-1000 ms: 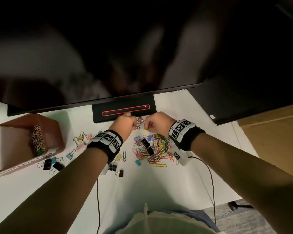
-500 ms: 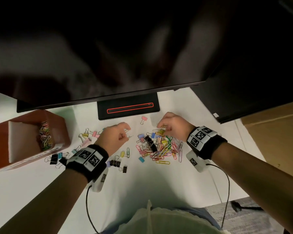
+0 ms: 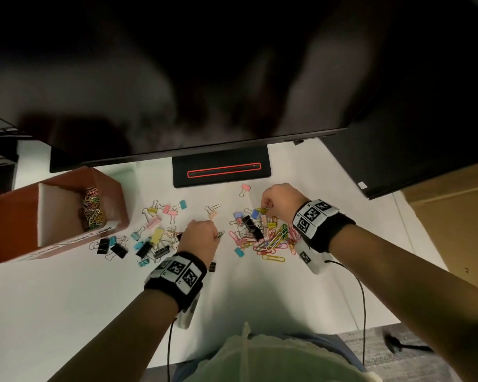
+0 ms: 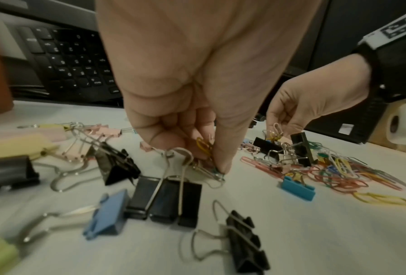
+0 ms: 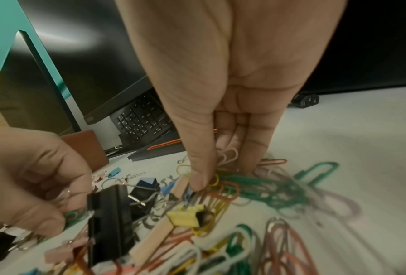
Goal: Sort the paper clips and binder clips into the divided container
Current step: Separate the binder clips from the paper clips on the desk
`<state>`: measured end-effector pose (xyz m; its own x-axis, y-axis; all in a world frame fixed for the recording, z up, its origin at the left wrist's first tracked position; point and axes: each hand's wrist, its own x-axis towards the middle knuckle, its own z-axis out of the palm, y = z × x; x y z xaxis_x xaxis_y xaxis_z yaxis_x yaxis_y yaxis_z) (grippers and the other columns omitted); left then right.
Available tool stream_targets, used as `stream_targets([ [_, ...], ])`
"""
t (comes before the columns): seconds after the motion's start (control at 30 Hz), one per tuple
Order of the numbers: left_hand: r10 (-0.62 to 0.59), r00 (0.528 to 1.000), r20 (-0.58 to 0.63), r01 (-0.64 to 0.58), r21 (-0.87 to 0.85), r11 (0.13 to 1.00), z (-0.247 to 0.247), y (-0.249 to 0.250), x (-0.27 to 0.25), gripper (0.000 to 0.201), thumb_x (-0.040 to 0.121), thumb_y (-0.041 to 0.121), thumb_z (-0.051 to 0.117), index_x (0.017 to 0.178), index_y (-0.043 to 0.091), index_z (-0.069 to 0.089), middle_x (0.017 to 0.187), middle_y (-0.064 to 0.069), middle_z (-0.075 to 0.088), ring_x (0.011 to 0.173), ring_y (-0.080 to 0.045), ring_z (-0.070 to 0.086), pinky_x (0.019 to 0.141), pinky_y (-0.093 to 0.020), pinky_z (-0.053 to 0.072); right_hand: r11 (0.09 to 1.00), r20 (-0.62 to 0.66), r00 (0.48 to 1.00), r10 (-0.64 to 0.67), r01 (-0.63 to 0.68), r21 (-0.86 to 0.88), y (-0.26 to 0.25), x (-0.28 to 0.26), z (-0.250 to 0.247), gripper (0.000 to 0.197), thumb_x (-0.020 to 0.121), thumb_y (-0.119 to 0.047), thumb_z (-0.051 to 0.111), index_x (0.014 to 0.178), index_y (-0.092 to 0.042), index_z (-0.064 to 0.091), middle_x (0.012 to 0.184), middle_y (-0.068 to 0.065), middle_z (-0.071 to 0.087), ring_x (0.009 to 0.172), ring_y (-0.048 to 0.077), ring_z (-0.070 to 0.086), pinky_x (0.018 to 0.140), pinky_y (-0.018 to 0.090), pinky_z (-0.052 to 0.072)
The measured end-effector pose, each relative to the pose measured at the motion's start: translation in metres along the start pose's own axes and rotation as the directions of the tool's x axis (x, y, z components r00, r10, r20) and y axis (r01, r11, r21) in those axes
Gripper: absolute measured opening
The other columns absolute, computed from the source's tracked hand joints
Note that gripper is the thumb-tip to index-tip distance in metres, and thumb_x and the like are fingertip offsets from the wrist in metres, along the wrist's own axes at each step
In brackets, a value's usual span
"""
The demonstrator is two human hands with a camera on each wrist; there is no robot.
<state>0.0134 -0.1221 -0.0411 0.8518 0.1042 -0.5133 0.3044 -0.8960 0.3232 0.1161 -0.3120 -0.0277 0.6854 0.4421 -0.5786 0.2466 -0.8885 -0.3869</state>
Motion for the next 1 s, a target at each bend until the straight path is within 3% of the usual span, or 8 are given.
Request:
stream_targets([
  [0.2, 0.063, 0.998, 0.008, -0.063, 0.043, 0.997, 0.006, -0.002, 0.005, 0.012, 0.088, 0.013, 0.055, 0.093, 0.012, 0.066, 0.102, -0.009, 0.056, 0.093, -0.023, 0.055, 0.082, -0.031, 0.049, 1.0, -0.006, 1.0, -0.004, 0.004, -0.001, 0.004, -0.006, -0.002, 0.019, 0.084, -0.015, 0.063, 0.103, -0.013, 0.069, 0.107, 0.008, 0.068, 0.098, 0.024, 0.061, 0.084, 0.032, 0.05],
  [0.37, 0.171, 0.984, 0.04, -0.175, 0.113, 0.978, 0.007, 0.001, 0.003, 0.011, 0.09, 0.01, 0.05, 0.093, 0.01, 0.06, 0.094, -0.009, 0.06, 0.085, -0.024, 0.058, 0.076, -0.034, 0.051, 0.998, -0.035, 0.999, -0.041, 0.043, 0.052, 0.01, -0.011, -0.009, 0.022, 0.087, -0.013, 0.059, 0.106, -0.01, 0.068, 0.108, 0.01, 0.068, 0.097, 0.024, 0.061, 0.079, 0.026, 0.044],
  [0.47, 0.187, 0.981, 0.045, -0.189, 0.04, 0.981, 0.002, 0.003, -0.002, 0.012, 0.09, 0.014, 0.052, 0.094, 0.008, 0.061, 0.093, -0.01, 0.063, 0.084, -0.023, 0.057, 0.074, -0.032, 0.048, 0.996, -0.071, 0.995, -0.068, 0.071, 0.051, 0.01, -0.016, -0.014, 0.02, 0.088, -0.015, 0.058, 0.105, -0.01, 0.068, 0.105, 0.011, 0.068, 0.094, 0.024, 0.06, 0.076, 0.024, 0.04],
  [0.6, 0.183, 0.982, -0.053, -0.19, -0.154, 0.97, -0.025, 0.003, -0.016, 0.007, 0.087, 0.014, 0.058, 0.09, 0.01, 0.063, 0.086, -0.005, 0.065, 0.076, -0.017, 0.058, 0.068, -0.023, 0.045, 0.992, -0.147, 0.983, -0.109, 0.117, 0.044, -0.005, -0.025, -0.026, 0.021, 0.09, -0.018, 0.057, 0.108, -0.011, 0.066, 0.106, 0.01, 0.064, 0.093, 0.023, 0.059, 0.079, 0.026, 0.044],
  [0.73, 0.124, 0.965, -0.233, -0.187, -0.273, 0.944, -0.082, -0.022, -0.033, 0.003, 0.085, 0.015, 0.062, 0.087, 0.015, 0.064, 0.078, 0.006, 0.062, 0.069, -0.004, 0.054, 0.061, -0.013, 0.038, 0.975, -0.219, 0.952, -0.214, 0.223, 0.016, -0.052, -0.027, -0.041, 0.02, 0.09, -0.019, 0.057, 0.108, -0.014, 0.066, 0.106, 0.007, 0.062, 0.095, 0.022, 0.059, 0.083, 0.027, 0.045],
  [0.83, 0.001, 0.931, -0.365, -0.105, -0.266, 0.958, -0.13, -0.07, -0.038, 0.004, 0.083, 0.019, 0.065, 0.085, 0.016, 0.064, 0.075, 0.005, 0.061, 0.07, -0.008, 0.055, 0.067, -0.022, 0.043, 0.943, -0.261, 0.911, -0.319, 0.334, 0.014, -0.109, -0.017, -0.05, 0.019, 0.088, -0.018, 0.058, 0.105, -0.013, 0.067, 0.104, 0.007, 0.062, 0.093, 0.021, 0.059, 0.085, 0.029, 0.047],
  [0.9, -0.059, 0.921, -0.384, -0.039, -0.243, 0.969, -0.157, -0.106, -0.04, 0.008, 0.082, 0.023, 0.066, 0.087, 0.017, 0.063, 0.081, 0.003, 0.064, 0.076, -0.013, 0.059, 0.073, -0.027, 0.048, 0.914, -0.285, 0.877, -0.387, 0.406, 0.01, -0.155, -0.006, -0.051, 0.019, 0.087, -0.018, 0.06, 0.104, -0.012, 0.067, 0.104, 0.008, 0.063, 0.095, 0.022, 0.06, 0.088, 0.033, 0.047],
  [1.0, -0.127, 0.925, -0.359, 0.065, -0.182, 0.981, -0.181, -0.143, -0.042, 0.007, 0.08, 0.023, 0.066, 0.083, 0.018, 0.062, 0.077, 0.007, 0.059, 0.078, -0.012, 0.056, 0.072, -0.025, 0.043, 0.874, -0.299, 0.833, -0.465, 0.486, -0.004, -0.224, 0.015, -0.043, 0.019, 0.088, -0.018, 0.06, 0.104, -0.012, 0.067, 0.103, 0.007, 0.064, 0.095, 0.021, 0.059, 0.086, 0.03, 0.045],
])
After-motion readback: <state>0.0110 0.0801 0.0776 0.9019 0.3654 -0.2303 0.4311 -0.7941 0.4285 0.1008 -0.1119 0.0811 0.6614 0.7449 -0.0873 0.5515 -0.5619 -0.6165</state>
